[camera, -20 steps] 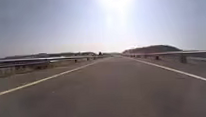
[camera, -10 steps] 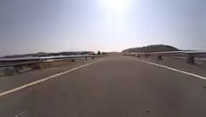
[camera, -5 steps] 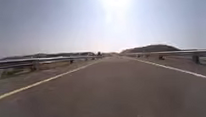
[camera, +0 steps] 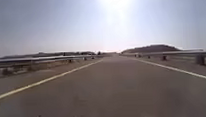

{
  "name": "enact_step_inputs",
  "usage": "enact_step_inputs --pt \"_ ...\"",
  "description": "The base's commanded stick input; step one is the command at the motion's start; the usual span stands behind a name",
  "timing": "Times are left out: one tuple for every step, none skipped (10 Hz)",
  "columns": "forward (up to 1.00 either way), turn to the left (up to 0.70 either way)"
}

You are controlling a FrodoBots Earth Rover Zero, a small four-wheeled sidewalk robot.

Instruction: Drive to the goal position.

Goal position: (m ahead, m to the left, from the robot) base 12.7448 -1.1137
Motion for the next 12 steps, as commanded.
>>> enact_step_inputs --pt "0.7 0.0" --pt "0.7 0.0" --pt "0.7 0.0" --pt "0.7 0.0" --pt "0.7 0.0" --pt "0.7 0.0" --pt "0.7 0.0" --pt "0.7 0.0" --pt "0.7 0.0" --pt "0.7 0.0" --pt "0.7 0.0" --pt "0.7 0.0"
